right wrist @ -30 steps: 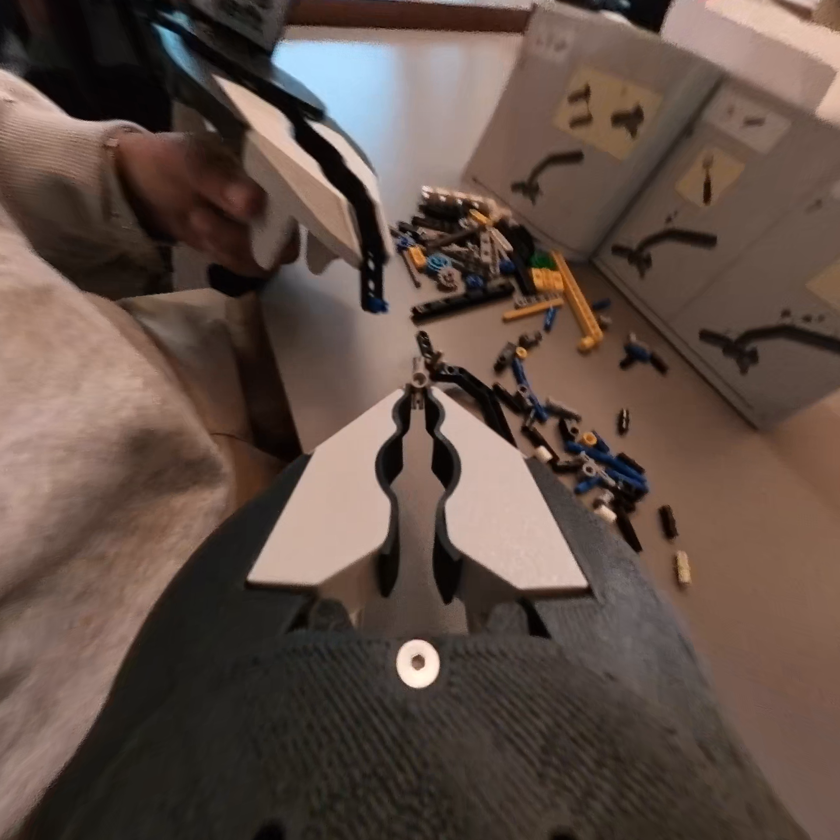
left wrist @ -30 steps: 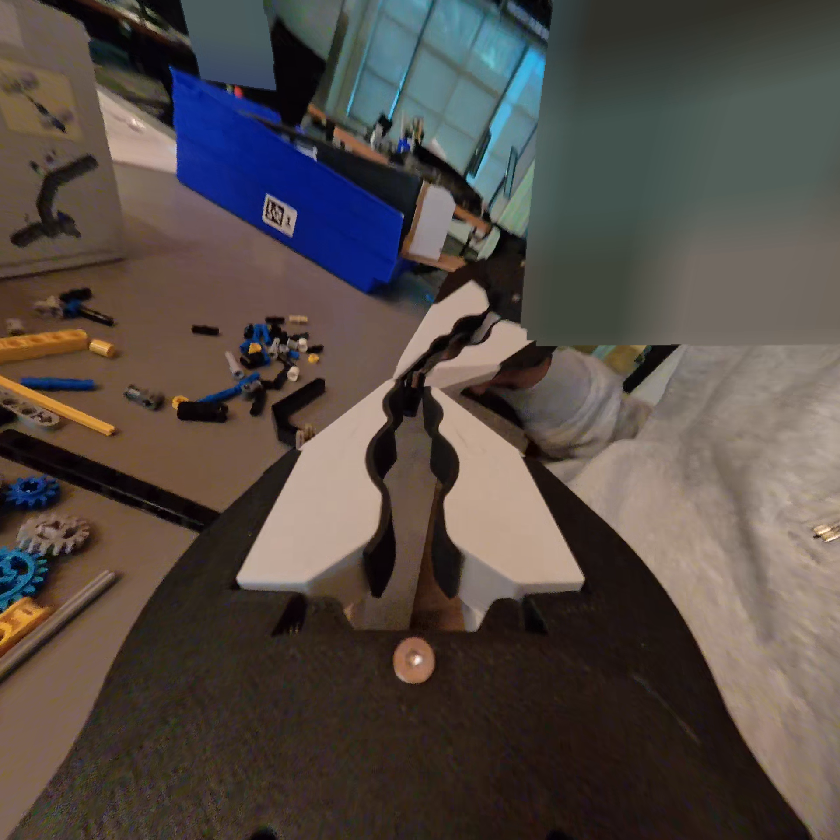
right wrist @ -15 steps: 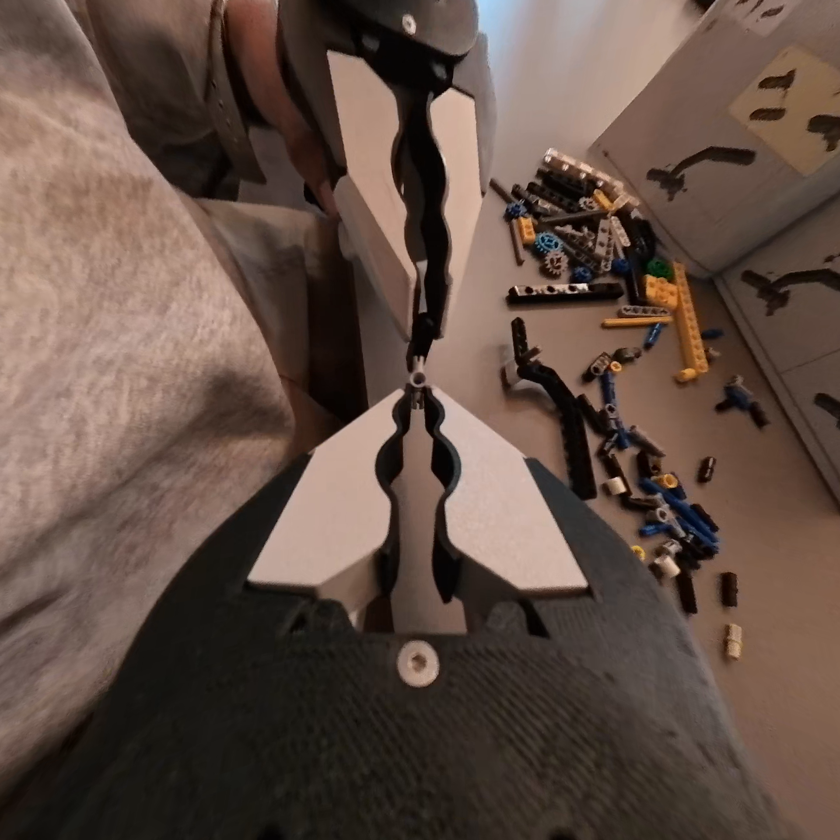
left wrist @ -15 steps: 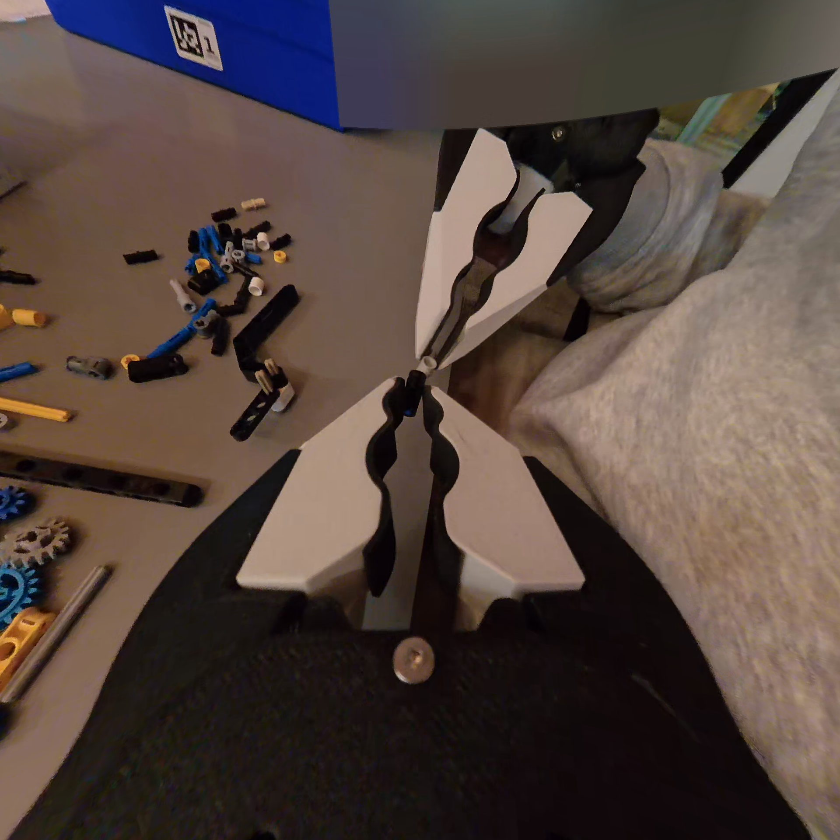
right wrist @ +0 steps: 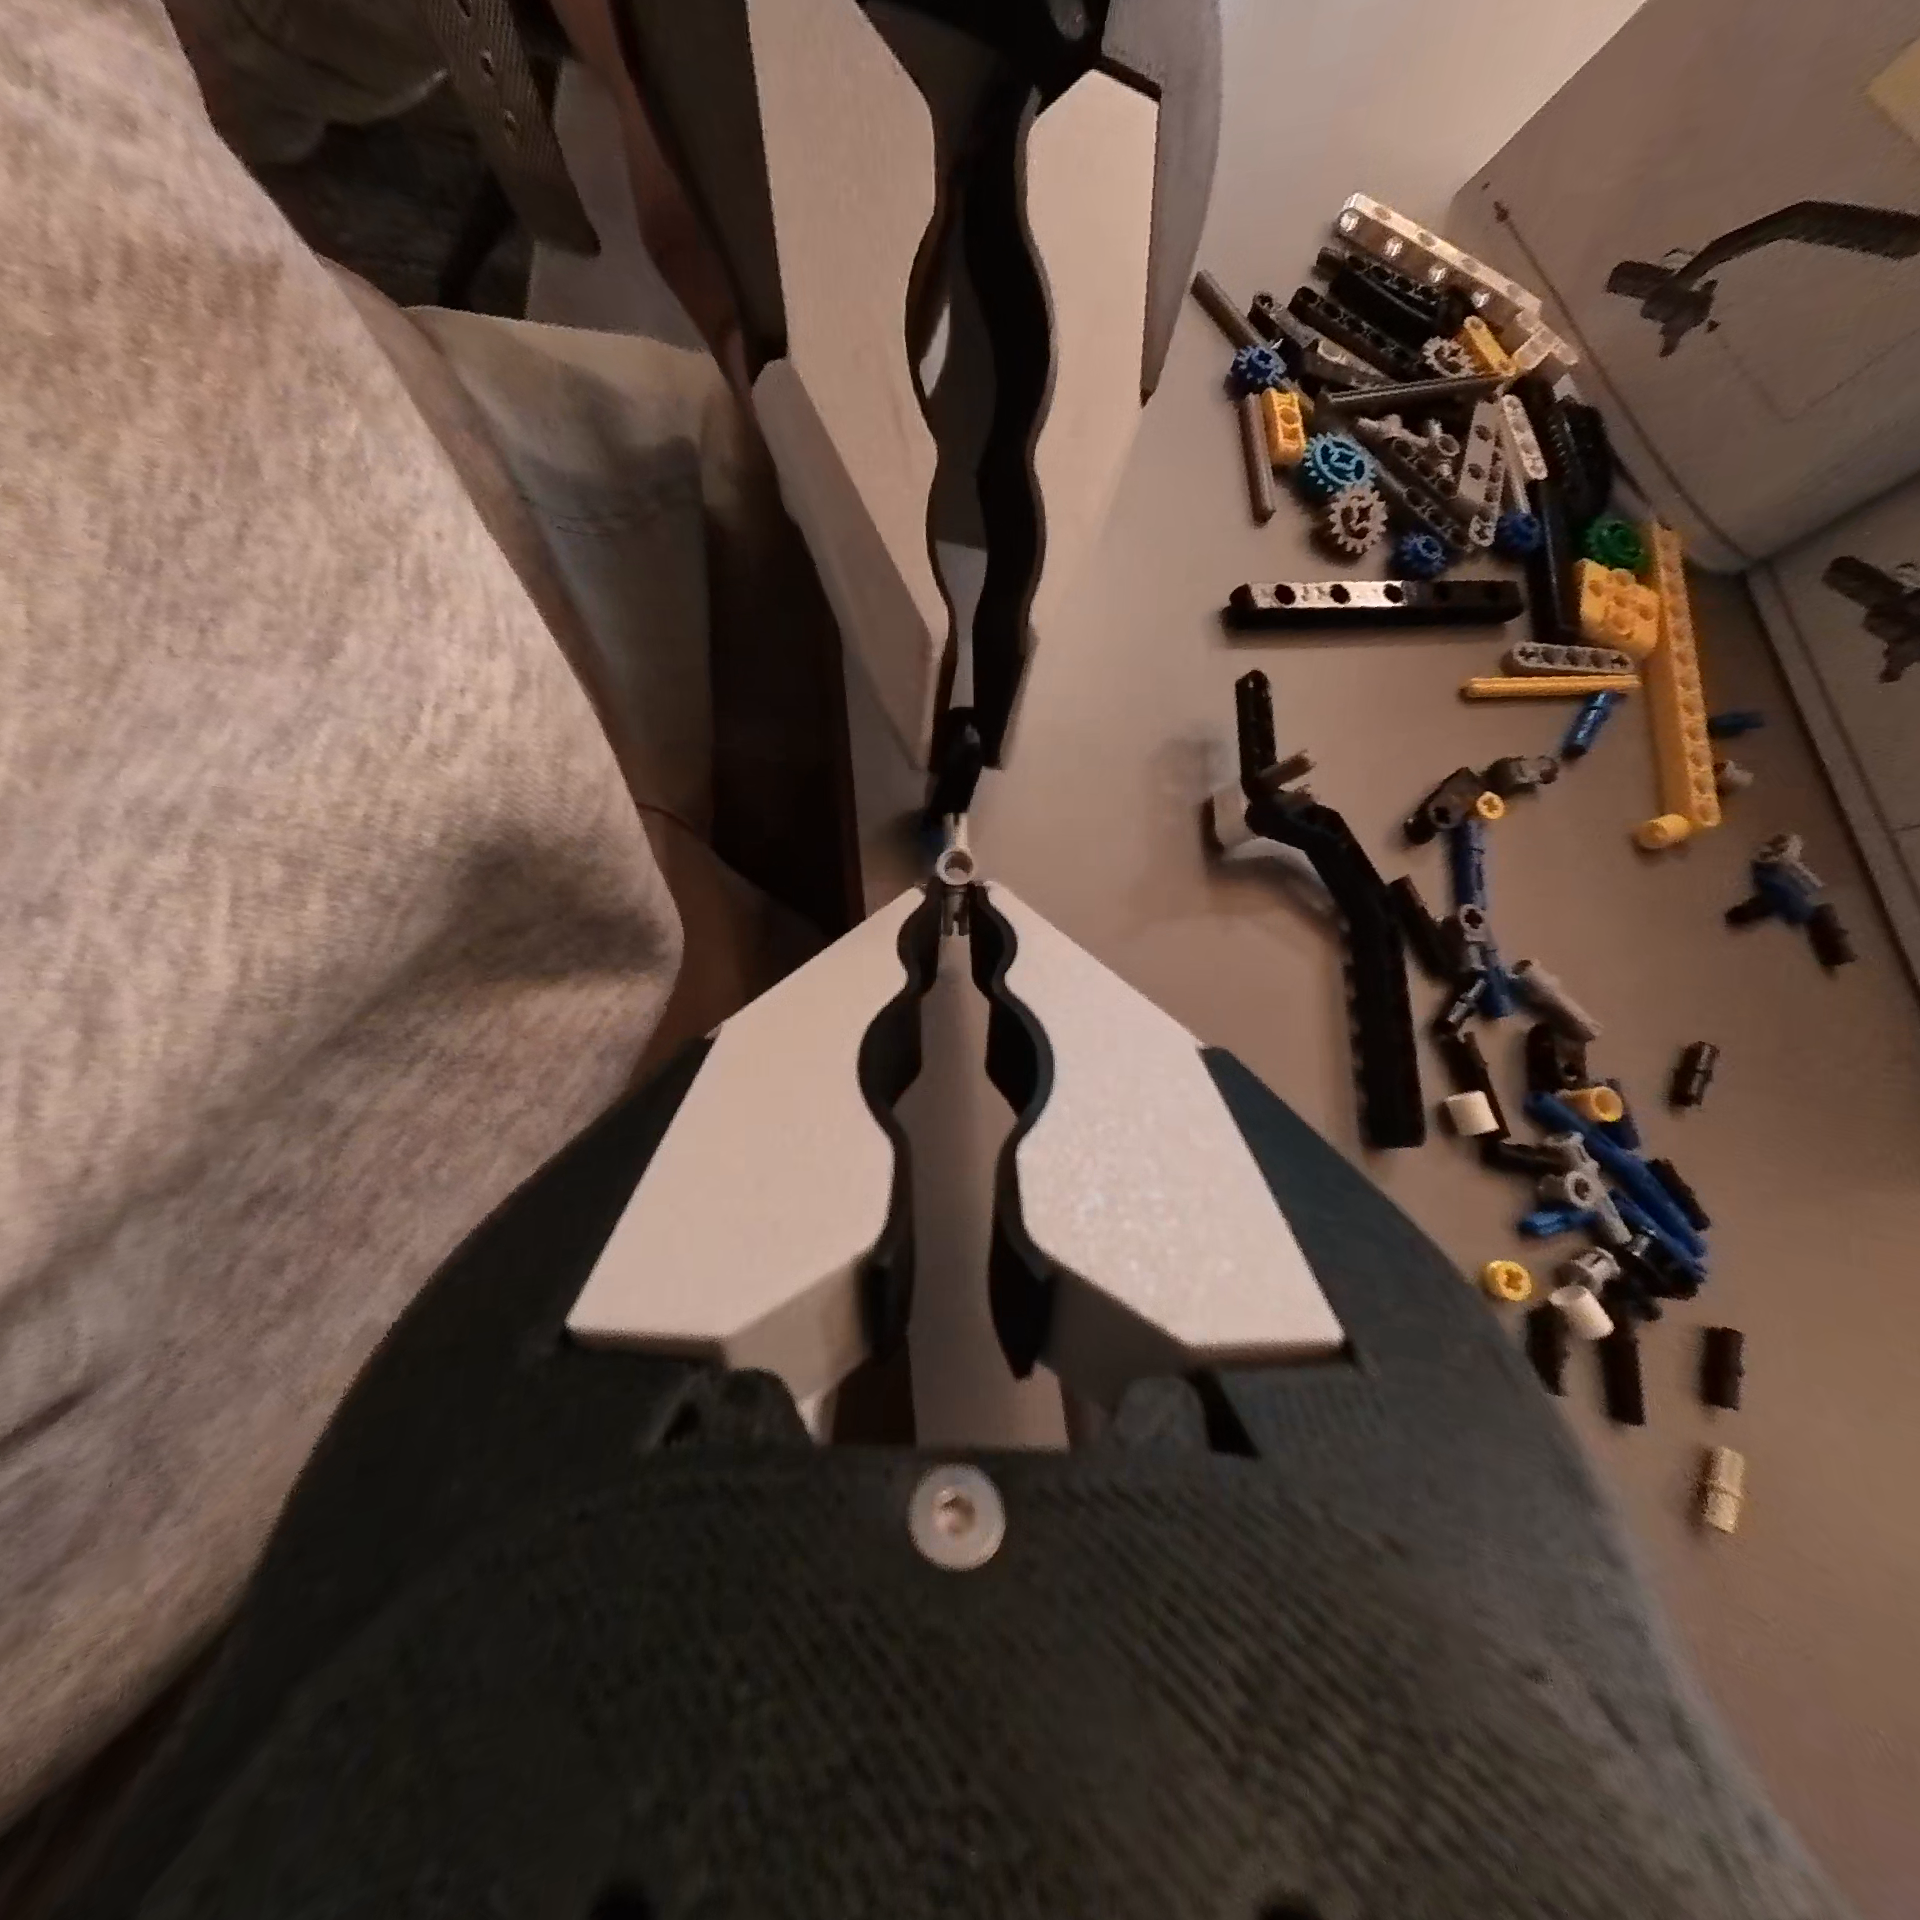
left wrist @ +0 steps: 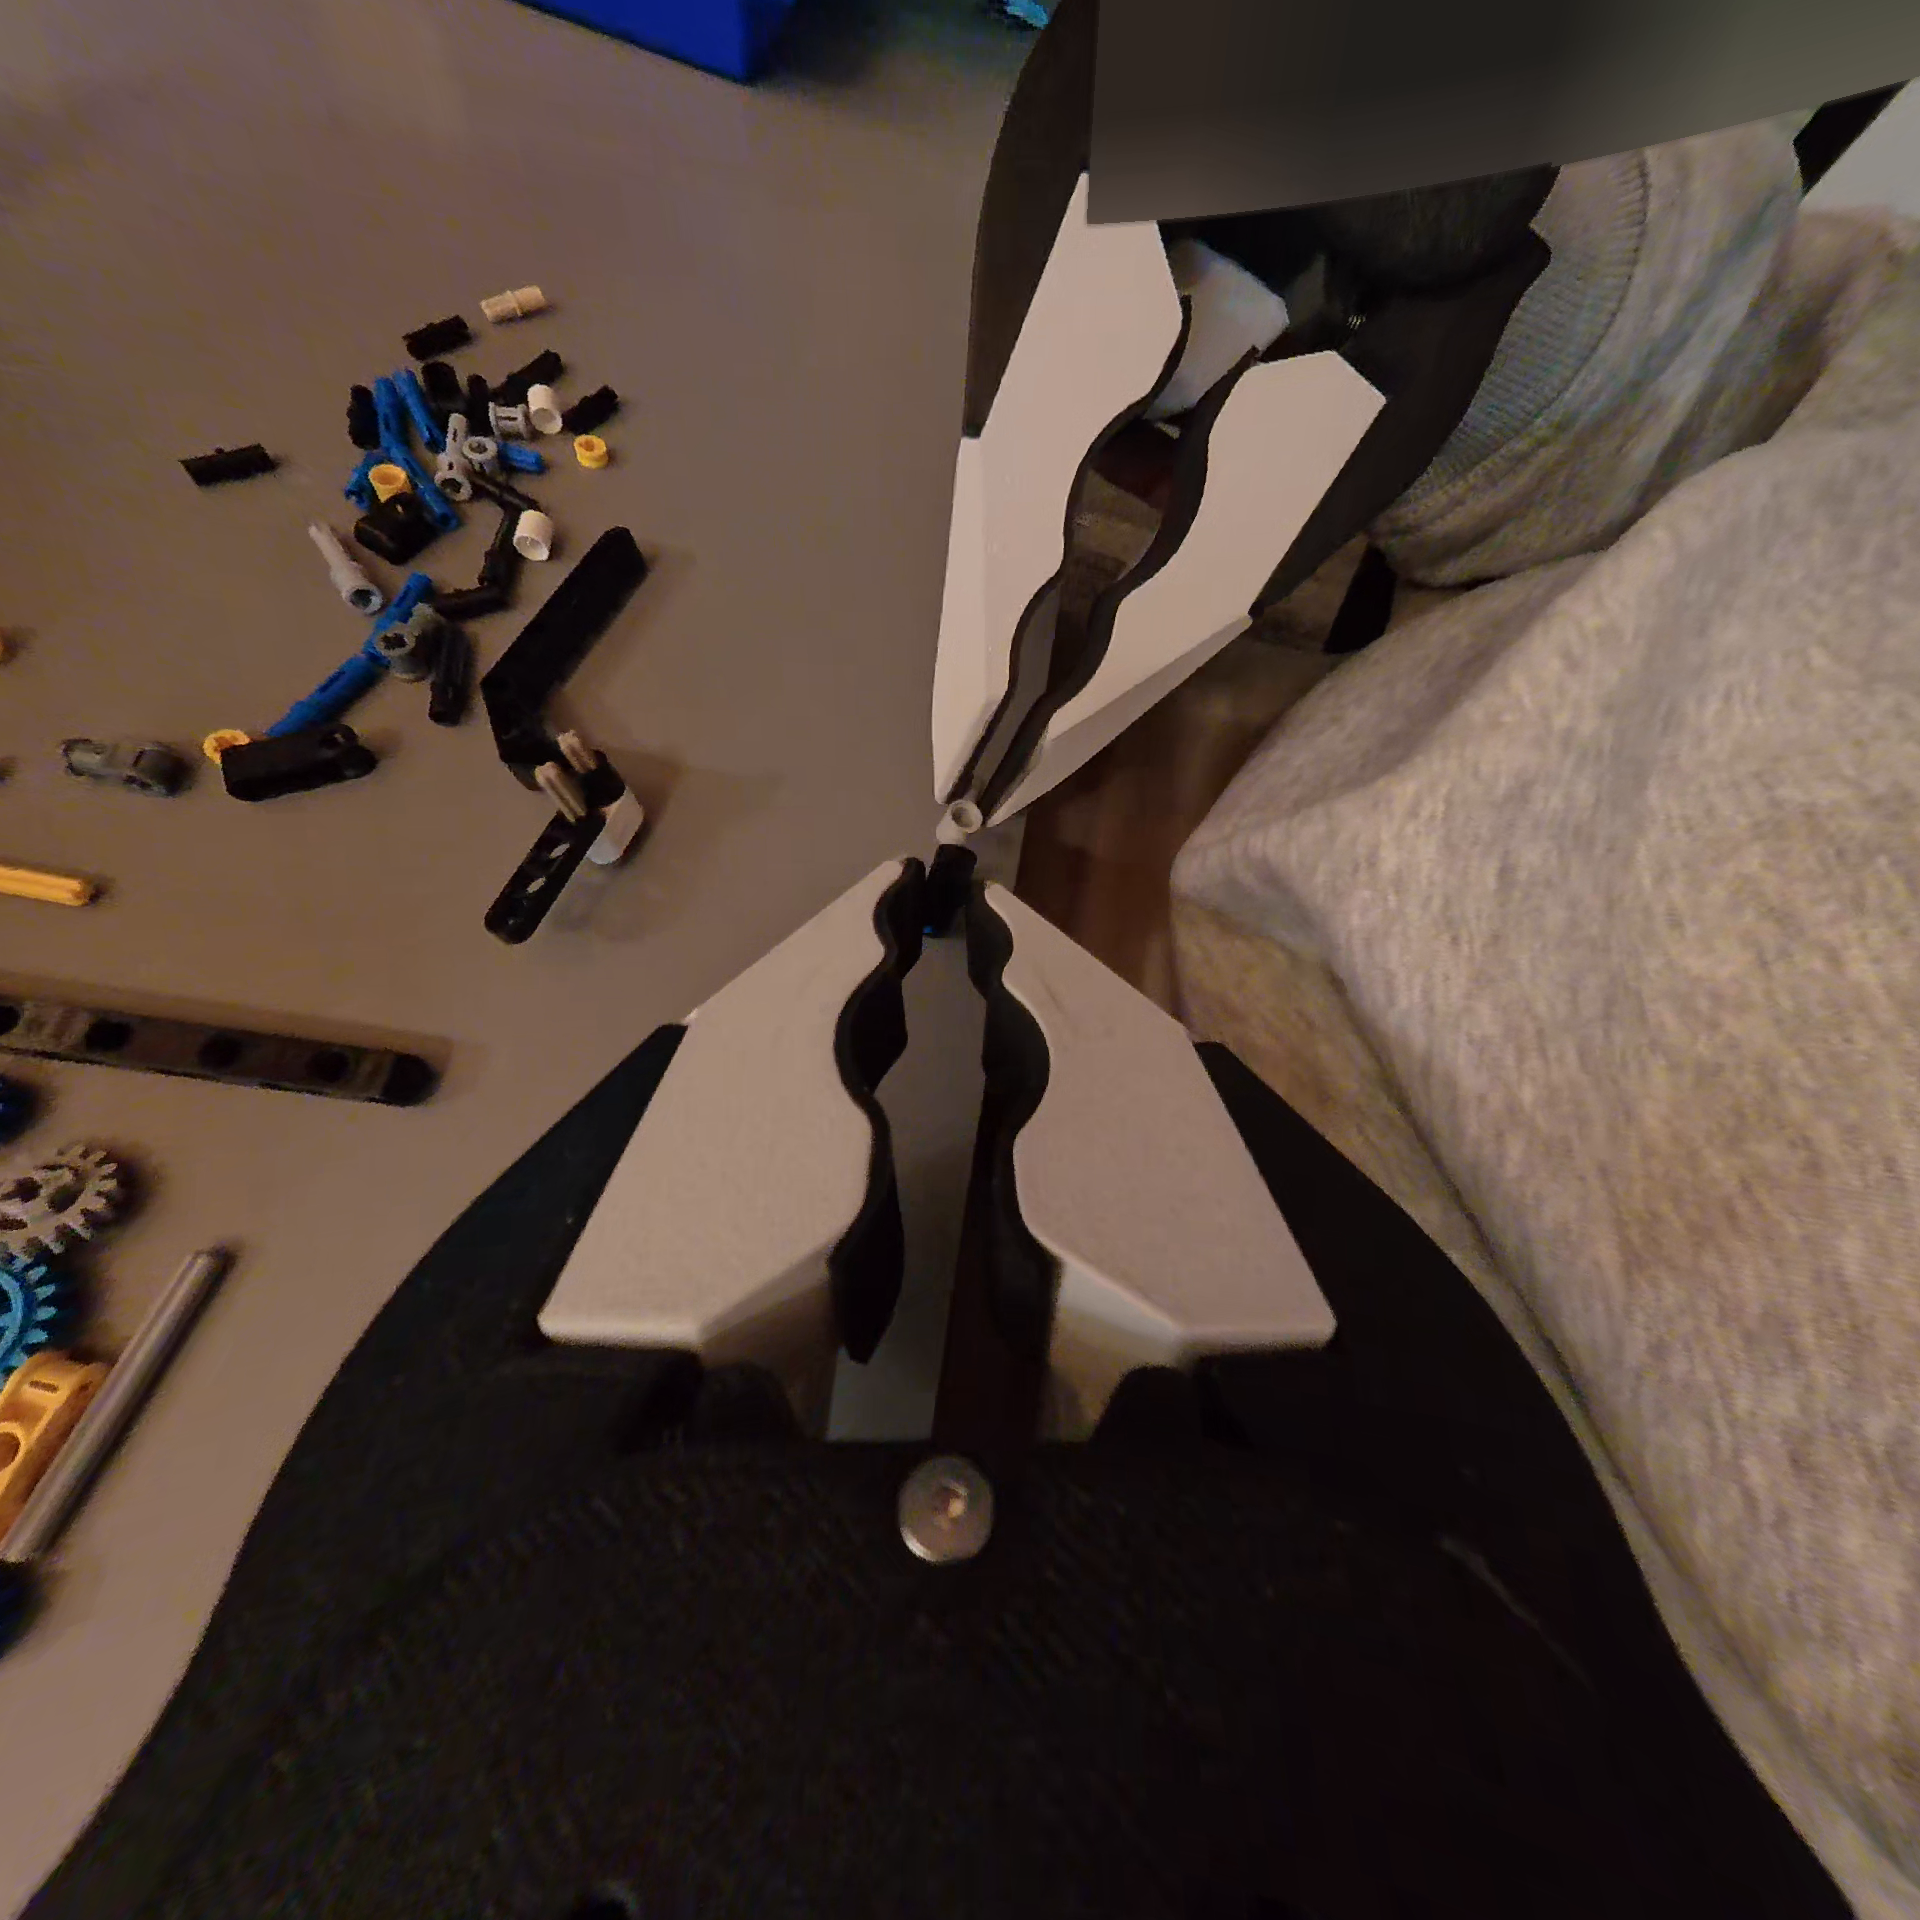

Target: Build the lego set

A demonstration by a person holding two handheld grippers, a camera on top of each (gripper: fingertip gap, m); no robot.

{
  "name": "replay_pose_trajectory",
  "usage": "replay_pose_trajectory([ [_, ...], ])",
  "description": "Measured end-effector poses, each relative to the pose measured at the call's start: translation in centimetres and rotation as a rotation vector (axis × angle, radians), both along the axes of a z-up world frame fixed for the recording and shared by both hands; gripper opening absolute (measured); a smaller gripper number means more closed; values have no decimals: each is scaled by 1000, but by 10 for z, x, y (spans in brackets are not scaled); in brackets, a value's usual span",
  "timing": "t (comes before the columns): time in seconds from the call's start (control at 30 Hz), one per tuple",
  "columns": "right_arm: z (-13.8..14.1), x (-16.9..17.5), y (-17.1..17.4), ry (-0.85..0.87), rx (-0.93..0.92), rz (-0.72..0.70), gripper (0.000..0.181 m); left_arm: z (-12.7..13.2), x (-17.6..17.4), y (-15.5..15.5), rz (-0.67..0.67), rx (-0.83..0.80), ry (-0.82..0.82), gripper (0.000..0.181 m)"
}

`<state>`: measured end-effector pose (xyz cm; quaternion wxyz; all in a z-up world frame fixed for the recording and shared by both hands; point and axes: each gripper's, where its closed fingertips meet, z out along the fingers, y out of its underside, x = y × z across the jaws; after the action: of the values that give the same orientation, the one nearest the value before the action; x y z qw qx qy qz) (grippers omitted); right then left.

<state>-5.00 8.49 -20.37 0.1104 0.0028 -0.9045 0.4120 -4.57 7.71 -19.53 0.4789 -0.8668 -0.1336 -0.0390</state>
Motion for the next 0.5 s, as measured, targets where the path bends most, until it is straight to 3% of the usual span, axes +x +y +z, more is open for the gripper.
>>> replay_pose_trajectory([
  [0.03,0,1,-1,-2,2,2,3,0,0,-1,-2,0,-6,7],
  [0.5,0,0,-4,6,13,-6,3,-1,0,-5,1,-5,-9,7],
])
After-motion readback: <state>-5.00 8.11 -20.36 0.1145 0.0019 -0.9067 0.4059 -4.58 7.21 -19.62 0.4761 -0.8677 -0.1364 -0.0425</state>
